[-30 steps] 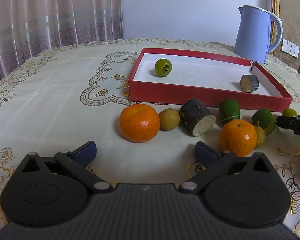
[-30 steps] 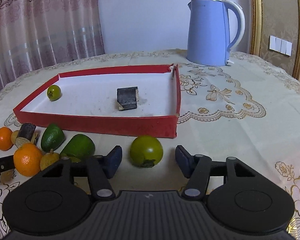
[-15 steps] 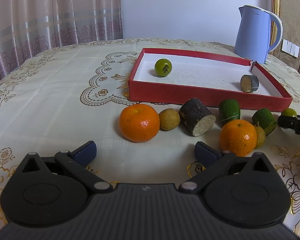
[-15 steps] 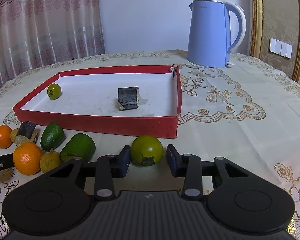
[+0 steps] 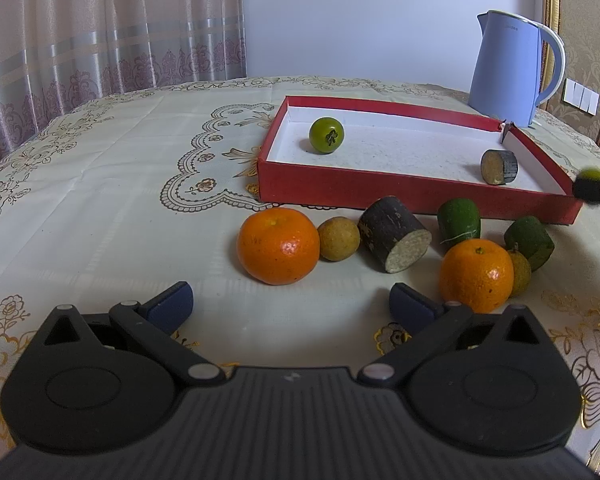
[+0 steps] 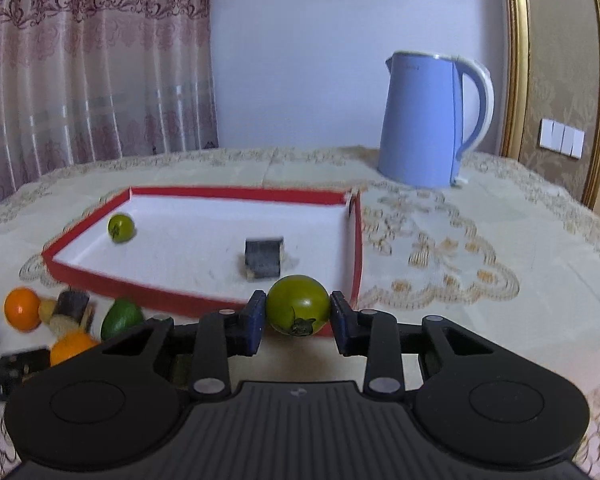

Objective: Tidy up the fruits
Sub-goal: 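Place the green fruit in the tray beside the yam and open the right gripper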

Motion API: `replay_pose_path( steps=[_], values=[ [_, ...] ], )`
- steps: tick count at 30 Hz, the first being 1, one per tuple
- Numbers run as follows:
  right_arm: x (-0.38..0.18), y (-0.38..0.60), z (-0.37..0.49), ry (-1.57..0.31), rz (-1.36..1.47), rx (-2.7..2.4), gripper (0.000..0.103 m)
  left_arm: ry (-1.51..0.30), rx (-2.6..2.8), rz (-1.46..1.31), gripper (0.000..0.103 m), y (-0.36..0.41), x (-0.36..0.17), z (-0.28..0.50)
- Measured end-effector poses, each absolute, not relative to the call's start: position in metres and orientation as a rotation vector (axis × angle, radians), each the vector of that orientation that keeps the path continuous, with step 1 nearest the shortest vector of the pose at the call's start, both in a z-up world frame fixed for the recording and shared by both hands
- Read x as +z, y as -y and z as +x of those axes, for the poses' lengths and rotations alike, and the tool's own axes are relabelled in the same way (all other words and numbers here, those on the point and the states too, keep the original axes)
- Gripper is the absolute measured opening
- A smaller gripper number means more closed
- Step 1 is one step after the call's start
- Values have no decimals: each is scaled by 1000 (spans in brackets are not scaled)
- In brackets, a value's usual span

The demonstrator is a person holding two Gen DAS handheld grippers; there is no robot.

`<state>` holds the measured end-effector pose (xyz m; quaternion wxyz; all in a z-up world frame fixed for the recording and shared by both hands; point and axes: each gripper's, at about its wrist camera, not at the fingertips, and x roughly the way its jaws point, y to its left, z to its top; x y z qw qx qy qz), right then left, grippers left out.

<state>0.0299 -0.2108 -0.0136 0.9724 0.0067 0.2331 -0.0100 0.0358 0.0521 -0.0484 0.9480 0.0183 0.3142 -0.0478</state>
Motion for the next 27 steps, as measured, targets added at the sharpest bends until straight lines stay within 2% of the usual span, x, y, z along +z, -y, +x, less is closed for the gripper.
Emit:
replay_pose_path(
  steps=[8, 27],
  values=[
    [-6, 210, 61, -458, -27, -52, 34, -640, -97, 37, 103, -52, -48, 36],
    [-38, 210, 122, -592, -30, -64, 33, -639, -98, 37, 103, -52, -48, 36]
  ],
)
